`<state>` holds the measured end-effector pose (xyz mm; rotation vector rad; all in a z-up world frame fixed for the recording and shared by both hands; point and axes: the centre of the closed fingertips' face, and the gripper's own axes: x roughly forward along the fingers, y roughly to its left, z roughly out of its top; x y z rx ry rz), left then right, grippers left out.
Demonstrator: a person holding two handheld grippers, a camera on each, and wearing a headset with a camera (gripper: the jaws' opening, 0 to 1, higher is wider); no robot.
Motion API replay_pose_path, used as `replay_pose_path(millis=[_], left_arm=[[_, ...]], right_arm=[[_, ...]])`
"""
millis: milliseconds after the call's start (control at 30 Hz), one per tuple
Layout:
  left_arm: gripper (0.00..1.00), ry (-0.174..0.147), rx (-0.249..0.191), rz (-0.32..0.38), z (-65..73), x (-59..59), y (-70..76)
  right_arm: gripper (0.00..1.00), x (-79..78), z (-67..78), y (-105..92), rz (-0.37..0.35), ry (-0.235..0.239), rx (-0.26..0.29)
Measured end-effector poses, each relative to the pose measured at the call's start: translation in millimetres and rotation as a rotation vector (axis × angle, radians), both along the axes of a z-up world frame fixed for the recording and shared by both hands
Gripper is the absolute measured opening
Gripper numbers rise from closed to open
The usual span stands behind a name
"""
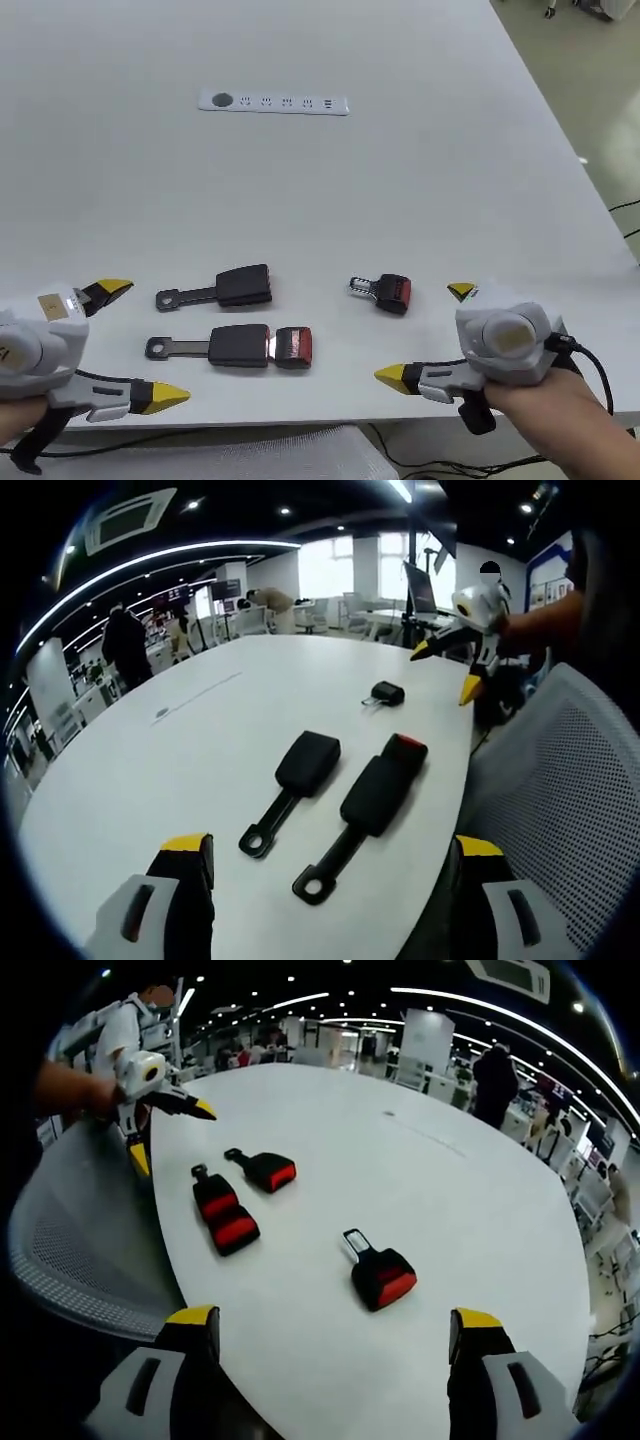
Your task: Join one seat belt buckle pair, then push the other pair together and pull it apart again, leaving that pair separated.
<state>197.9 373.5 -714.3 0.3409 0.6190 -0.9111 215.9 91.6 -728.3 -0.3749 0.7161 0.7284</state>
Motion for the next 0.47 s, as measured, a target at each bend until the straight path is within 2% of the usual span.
replay_pose_path(millis=[233, 367, 467], left_arm=[[1.0, -0.001, -0.012, 0.02, -0.5, 0.2, 1.9], [0.99, 0.004, -0.015, 0.012, -2.9, -3.1, 1.7], [0.99, 0.003, -0.023, 0.023, -2.4, -2.7, 3.8]], right_arm=[[0.96, 6.1, 8.6, 1.7, -0.026, -0.006, 0.017], [0.89, 6.3, 4.1, 5.2, -0.022, 0.007, 0.023], [0.9, 5.9, 3.7, 8.0, -0.019, 0.004, 0.028]])
